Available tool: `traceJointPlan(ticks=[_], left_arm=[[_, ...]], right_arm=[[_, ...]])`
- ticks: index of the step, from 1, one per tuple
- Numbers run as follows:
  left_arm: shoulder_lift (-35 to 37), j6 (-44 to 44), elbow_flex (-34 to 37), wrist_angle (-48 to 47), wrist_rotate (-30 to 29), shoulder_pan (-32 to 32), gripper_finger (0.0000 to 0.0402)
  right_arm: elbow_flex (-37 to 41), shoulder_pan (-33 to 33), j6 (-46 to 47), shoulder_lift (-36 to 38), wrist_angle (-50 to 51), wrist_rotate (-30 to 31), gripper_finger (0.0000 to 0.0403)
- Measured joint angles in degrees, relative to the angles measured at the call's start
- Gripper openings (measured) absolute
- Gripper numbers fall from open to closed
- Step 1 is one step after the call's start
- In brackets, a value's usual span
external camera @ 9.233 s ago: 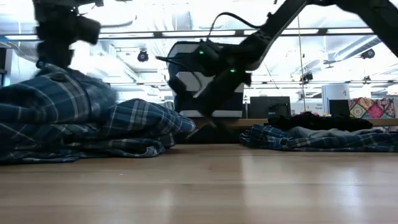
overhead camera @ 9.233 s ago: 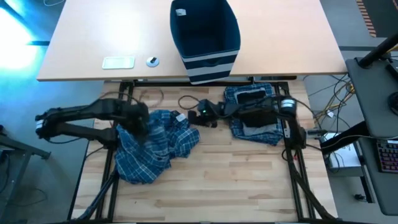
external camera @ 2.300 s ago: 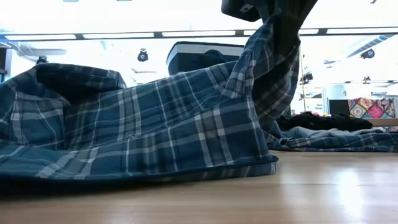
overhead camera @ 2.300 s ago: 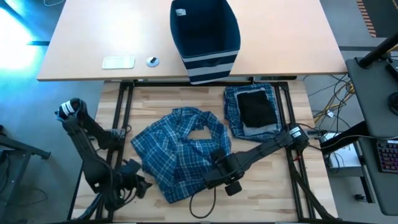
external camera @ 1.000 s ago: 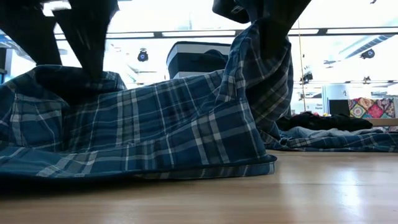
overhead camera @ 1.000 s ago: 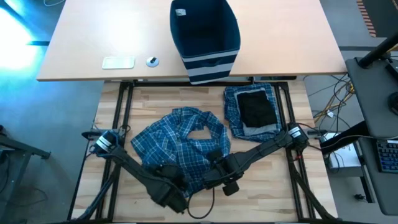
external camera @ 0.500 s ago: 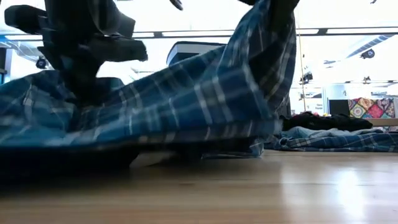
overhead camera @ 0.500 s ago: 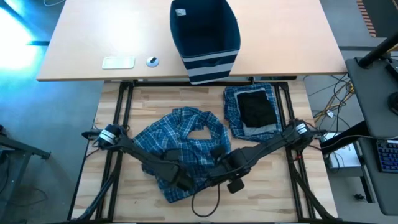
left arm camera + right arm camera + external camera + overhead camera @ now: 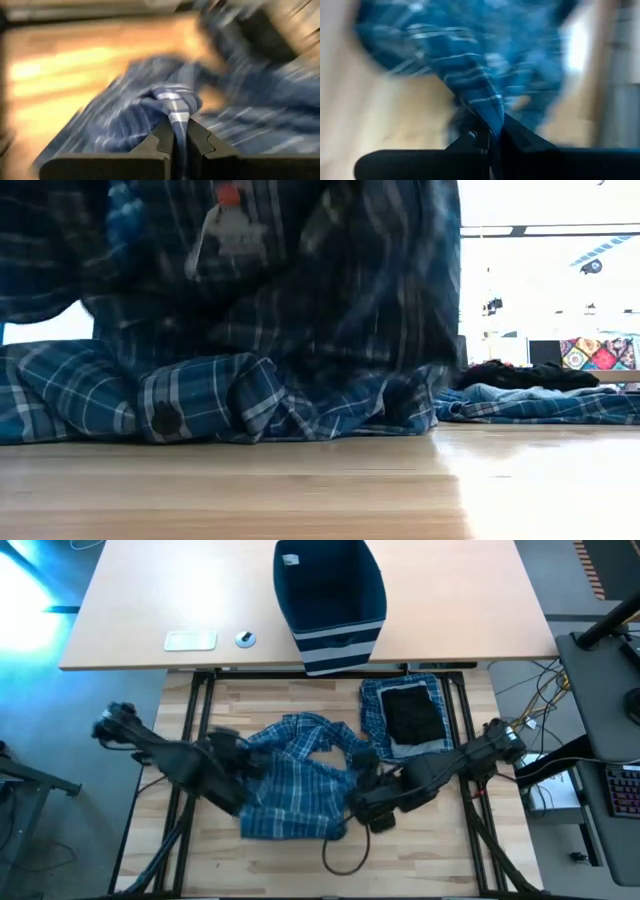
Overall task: Fold Laundry from Bin
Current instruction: Fold the blue patterned long sleeve
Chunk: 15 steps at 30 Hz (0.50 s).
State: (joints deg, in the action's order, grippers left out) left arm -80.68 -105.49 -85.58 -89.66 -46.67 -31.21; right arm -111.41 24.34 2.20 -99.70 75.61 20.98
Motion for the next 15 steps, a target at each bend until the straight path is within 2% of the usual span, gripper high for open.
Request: traceJointPlan(ticks=[3, 5, 9, 15], left_arm=[[6.19, 3.74, -0.86, 3.04, -10.79, -2.28, 0.0000], [9.33, 9.06, -1.52, 7.50, -17.48, -3.74, 0.0000], [13.80, 26.56, -1.95, 22.79, -27.77, -5.76, 0.0000], [17.72, 60.04, -2.01, 54.44, -36.10, -6.65, 0.0000]], right_arm=[[-2.76, 0.04, -0.22, 2.35, -1.22, 11.68, 0.0009], [-4.87, 0.09, -0.90, 3.85, -3.44, 15.96, 0.0009], [-8.83, 0.02, -3.93, 6.01, -9.35, 18.04, 0.0009], [-17.04, 0.15, -12.53, 7.69, -19.32, 24.33, 0.0009]])
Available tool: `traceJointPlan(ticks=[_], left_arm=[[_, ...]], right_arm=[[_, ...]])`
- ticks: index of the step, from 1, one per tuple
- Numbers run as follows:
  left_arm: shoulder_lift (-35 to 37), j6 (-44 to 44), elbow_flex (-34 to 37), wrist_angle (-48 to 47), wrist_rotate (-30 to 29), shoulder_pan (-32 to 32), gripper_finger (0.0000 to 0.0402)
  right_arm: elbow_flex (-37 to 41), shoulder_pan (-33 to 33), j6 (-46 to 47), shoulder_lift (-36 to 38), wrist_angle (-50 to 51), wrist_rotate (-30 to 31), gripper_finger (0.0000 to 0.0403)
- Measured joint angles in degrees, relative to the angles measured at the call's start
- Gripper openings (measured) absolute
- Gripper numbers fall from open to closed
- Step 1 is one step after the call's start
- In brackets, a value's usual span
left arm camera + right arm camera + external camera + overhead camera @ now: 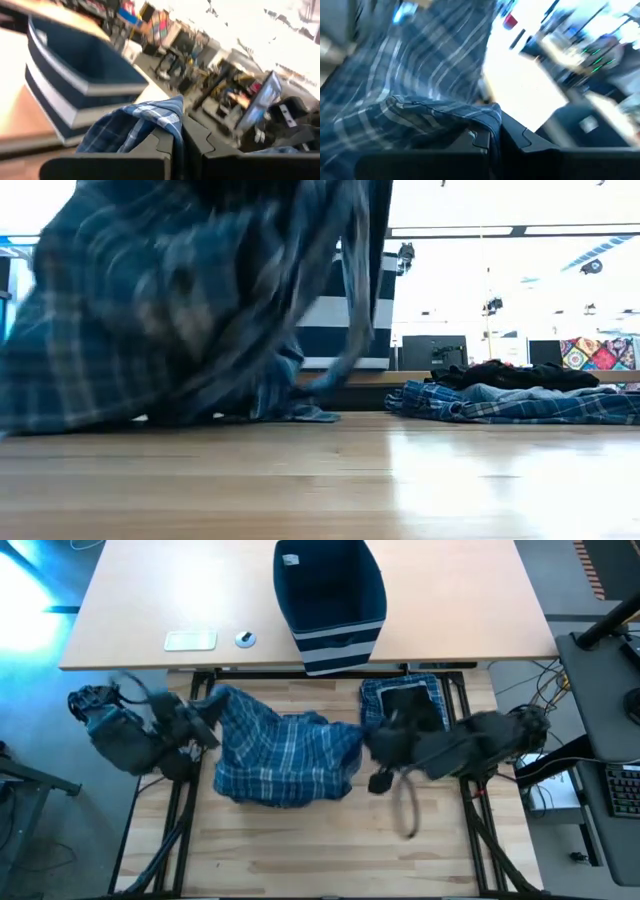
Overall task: Fold Laundry from Bin
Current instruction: Fold the blue patterned long sleeve
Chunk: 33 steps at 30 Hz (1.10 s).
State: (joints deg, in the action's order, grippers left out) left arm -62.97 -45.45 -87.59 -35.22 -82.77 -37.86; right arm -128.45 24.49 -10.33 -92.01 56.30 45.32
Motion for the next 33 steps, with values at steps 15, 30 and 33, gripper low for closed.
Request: traceJointPlan(ticks=[15, 30, 33], left_arm=[[1.56, 80.63, -0.82, 76.67, 0.24, 8.28, 0.0000], [0.73, 81.82, 0.80, 71.84, -7.18, 34.25, 0.0000], [-0.89, 79.73, 3.45, 71.69, -7.27, 39.77, 0.0000]], right_arm=[[-6.51, -11.42, -14.35, 1.66, -19.31, 2.74, 0.0009], [-6.00, -32.13, -3.96, -0.67, -14.75, -3.13, 0.0009], [-5.92, -36.92, -2.17, -2.06, -12.81, -6.56, 0.0009]])
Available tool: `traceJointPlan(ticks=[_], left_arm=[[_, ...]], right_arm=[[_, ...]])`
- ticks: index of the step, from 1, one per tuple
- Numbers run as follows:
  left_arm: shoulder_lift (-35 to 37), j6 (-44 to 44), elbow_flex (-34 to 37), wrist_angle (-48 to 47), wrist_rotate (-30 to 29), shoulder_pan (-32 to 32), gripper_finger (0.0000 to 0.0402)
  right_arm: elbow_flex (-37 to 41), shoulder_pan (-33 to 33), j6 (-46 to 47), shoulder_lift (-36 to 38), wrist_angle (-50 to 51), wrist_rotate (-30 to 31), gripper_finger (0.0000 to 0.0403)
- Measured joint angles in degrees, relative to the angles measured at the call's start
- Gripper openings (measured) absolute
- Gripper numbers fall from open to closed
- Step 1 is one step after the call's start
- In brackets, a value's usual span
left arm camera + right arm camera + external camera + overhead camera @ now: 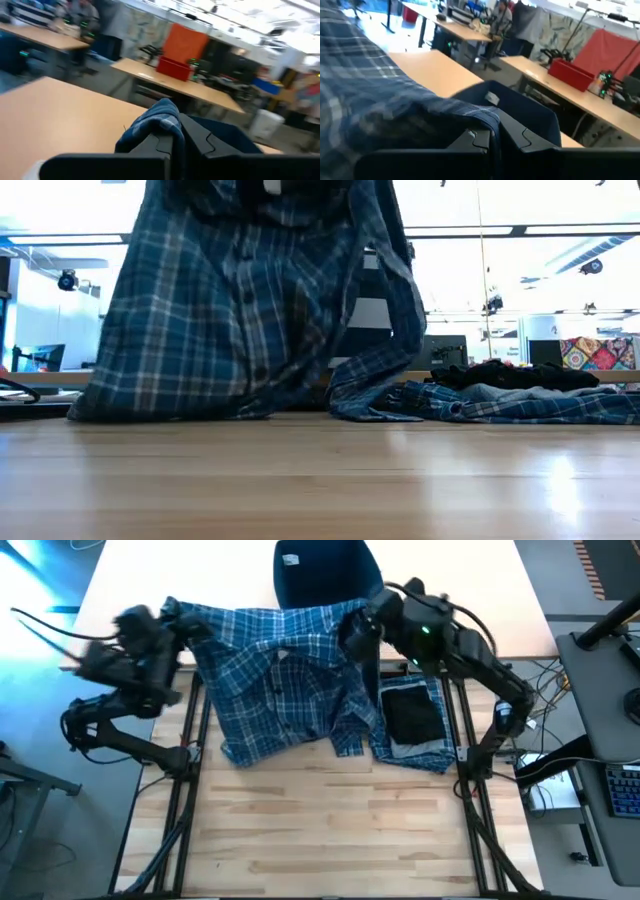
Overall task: Fold Laundry from Bin
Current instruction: Fold the blue patterned long sleeve
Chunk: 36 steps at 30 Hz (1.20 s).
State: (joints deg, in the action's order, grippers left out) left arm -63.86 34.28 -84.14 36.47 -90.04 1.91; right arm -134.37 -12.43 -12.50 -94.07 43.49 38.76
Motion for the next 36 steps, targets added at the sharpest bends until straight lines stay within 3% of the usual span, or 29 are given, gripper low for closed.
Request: traceJointPlan(ticks=[3, 8, 10, 12, 15, 17, 26, 27, 31, 36], left_arm=[[-2.42, -0.98, 1.55, 0.03, 0.70, 4.91, 0.0000], [-9.12, -5.43, 0.08, -2.45, 8.61, 11.15, 0.0000], [-12.40, -11.61, -1.80, -9.84, 13.61, 12.48, 0.0000], [-15.71, -22.54, -4.97, -23.54, 20.09, 13.25, 0.0000], [-22.13, -40.87, -12.60, -46.35, 31.31, 15.92, 0.0000], [-26.44, -46.73, -18.16, -56.00, 35.44, 18.74, 0.0000], [-38.93, -45.99, -49.95, -71.68, 58.77, 35.57, 0.0000], [-39.33, -44.77, -51.04, -70.61, 61.64, 37.89, 0.0000], [-31.75, -45.33, -43.11, -63.95, 78.43, 45.09, 0.0000], [-23.32, -42.28, -39.20, -70.94, 91.17, 46.82, 0.0000]], right_arm=[[0.03, -3.56, -1.86, -0.89, -0.57, -1.80, 0.0009], [0.03, -9.85, -7.31, -0.98, -0.86, -2.38, 0.0009], [0.03, -12.29, -8.35, -1.00, -0.49, -4.36, 0.0009], [0.03, -14.37, -8.81, -1.00, -0.44, -6.47, 0.0009], [0.03, -17.00, -9.54, -1.00, -0.24, -9.25, 0.0009], [0.03, -18.34, -10.11, -1.00, 0.25, -10.79, 0.0009], [0.03, -21.94, -15.05, -0.87, 1.89, -14.99, 0.0009], [0.03, -22.44, -15.98, -0.89, 0.09, -15.02, 0.0009], [-0.51, -22.93, -17.92, -0.38, -8.58, -18.03, 0.0009], [-0.69, -20.76, -13.37, 2.95, -7.25, -29.62, 0.0009]])
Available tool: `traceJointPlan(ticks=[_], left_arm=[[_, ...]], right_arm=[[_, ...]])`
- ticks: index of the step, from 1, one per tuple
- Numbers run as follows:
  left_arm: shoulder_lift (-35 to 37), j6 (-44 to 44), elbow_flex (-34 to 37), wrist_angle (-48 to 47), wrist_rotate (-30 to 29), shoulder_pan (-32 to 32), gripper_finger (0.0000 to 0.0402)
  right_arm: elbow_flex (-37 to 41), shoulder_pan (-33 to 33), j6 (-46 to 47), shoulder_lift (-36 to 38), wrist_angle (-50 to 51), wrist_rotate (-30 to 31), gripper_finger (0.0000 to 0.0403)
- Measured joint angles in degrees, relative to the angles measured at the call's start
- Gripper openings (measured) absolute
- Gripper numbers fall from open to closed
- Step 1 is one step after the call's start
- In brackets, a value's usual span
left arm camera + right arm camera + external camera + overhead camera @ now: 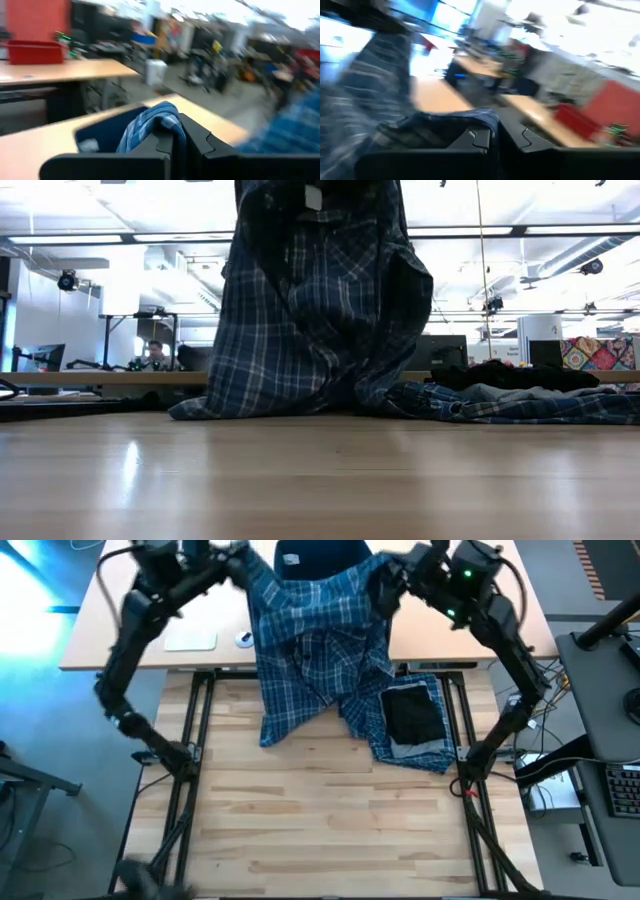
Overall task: Fold Laundry from Bin
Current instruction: Fold the blue patterned long sleeve
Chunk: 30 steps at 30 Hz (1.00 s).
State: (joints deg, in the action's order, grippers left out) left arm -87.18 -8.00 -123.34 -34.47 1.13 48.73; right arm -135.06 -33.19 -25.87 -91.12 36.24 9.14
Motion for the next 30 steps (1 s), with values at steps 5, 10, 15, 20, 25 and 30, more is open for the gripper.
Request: traceJointPlan(ticks=[5, 10, 15, 20, 25, 30], left_arm=[[10.38, 1.60, 2.38, -10.62, 8.24, -2.65, 0.0000], [19.83, 1.29, 2.78, -21.59, 17.41, -7.24, 0.0000], [26.16, -3.14, 4.69, -19.97, 41.95, -14.67, 0.0000], [31.01, -3.66, 11.37, -13.08, 41.71, -22.92, 0.0000], [34.23, 3.12, 19.30, -11.12, 10.78, -23.82, 0.0000], [32.45, 3.57, 30.80, -6.28, -15.59, -23.81, 0.0000]], right_arm=[[0.04, 3.73, 7.06, 2.73, 9.98, -9.93, 0.0009], [0.11, 11.14, 17.69, 6.42, 8.59, -30.46, 0.0009], [0.00, 21.14, 26.66, 7.02, -3.33, -44.76, 0.0009], [0.10, 29.84, 23.20, 5.30, -8.90, -45.08, 0.0009], [0.08, 29.96, 13.54, 4.52, -1.54, -23.68, 0.0009], [0.11, 24.76, 3.57, 1.66, 7.75, 7.71, 0.0009]])
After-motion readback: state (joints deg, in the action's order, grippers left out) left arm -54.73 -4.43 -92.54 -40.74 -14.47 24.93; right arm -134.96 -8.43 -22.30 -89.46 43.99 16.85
